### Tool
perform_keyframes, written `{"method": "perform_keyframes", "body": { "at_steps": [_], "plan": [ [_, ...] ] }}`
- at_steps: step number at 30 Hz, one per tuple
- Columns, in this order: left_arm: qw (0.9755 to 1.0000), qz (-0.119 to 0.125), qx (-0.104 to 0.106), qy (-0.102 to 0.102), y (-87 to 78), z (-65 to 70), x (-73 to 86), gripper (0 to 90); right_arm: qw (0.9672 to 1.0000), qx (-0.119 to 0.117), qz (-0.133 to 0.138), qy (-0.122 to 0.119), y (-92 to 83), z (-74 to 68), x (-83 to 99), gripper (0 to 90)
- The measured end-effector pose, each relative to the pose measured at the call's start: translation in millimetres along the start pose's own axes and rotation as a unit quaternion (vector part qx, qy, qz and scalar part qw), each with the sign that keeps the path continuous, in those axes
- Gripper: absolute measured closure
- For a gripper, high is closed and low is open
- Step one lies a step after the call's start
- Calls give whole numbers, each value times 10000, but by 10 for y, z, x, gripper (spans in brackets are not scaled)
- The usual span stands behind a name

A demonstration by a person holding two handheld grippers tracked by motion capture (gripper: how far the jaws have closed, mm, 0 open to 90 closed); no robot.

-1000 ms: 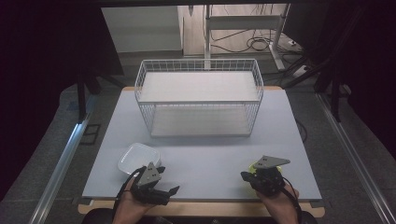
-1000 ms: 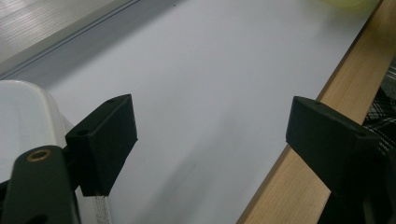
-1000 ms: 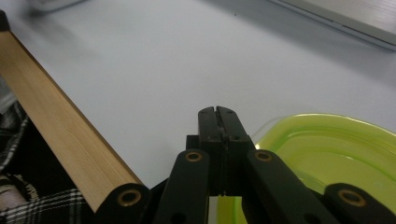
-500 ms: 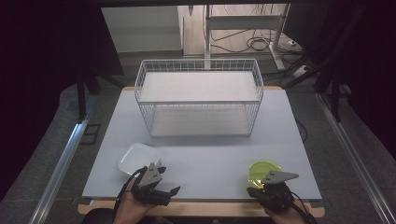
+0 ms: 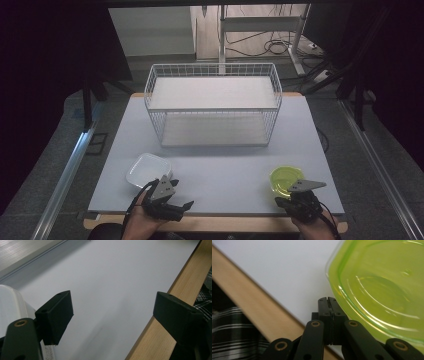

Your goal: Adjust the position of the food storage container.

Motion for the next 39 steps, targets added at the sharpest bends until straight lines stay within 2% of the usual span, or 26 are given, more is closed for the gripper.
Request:
{"method": "perform_keyframes", "body": {
  "at_steps": [1,2,3,12,19,23,27,28,30,31,32,33,34,35,36,37,38,39],
  "plan": [
    [10000,-10,2,11,2,5,2,159,10000,59,30,-7,-7,73,-6,894],
    [10000,-10,2,11,2,5,2,159,10000,59,30,-7,-7,73,-6,894],
    [10000,-26,-6,27,6,5,4,159,9999,82,76,85,-16,134,-13,894],
    [10000,-69,3,50,22,15,13,159,9997,17,219,121,29,288,-103,894],
    [9999,-93,0,62,33,19,14,160,9994,167,278,147,78,458,-202,893],
    [9999,-117,-3,56,25,9,12,161,9994,169,241,193,89,481,-216,889],
    [9999,-50,111,-40,-13,-27,-38,196,9997,112,211,69,74,365,-239,885],
    [10000,-26,89,-14,-33,-46,-58,227,9995,36,312,70,78,331,-264,882],
    [10000,11,16,13,-72,-87,-90,319,9994,-26,345,74,82,280,-290,877],
    [9999,94,-100,-20,-141,-175,-135,369,9992,-112,382,31,91,223,-324,870],
    [9999,94,-100,-20,-141,-175,-135,410,9992,-112,382,31,91,223,-324,870],
    [9996,181,-183,-150,-202,-268,-168,410,9990,-170,407,29,95,197,-338,867],
    [9993,236,-186,-232,-234,-319,-184,524,9985,-281,472,-15,111,125,-389,863],
    [9983,329,-234,-412,-306,-447,-206,581,9982,-326,495,-28,120,94,-413,863],
    [9983,329,-234,-412,-306,-447,-206,632,9982,-326,495,-28,120,94,-413,863],
    [9975,335,-345,-517,-354,-597,-203,701,9978,-377,532,-66,150,52,-464,877],
    [9975,335,-345,-517,-354,-597,-203,743,9978,-377,532,-66,150,52,-464,877],
    [9968,244,-451,-609,-376,-752,-171,803,9978,-375,542,-105,181,30,-520,894]
  ]
}}
Point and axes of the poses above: each handheld gripper's, and its own axes: y roughly forward along the jaws, x roughly out of its underside, z roughly to its right, the point moved 7 cm from there along y, roughly forward along the jaws, and after that the axes turned 10 degrees about -x, right-handed, at the moved point
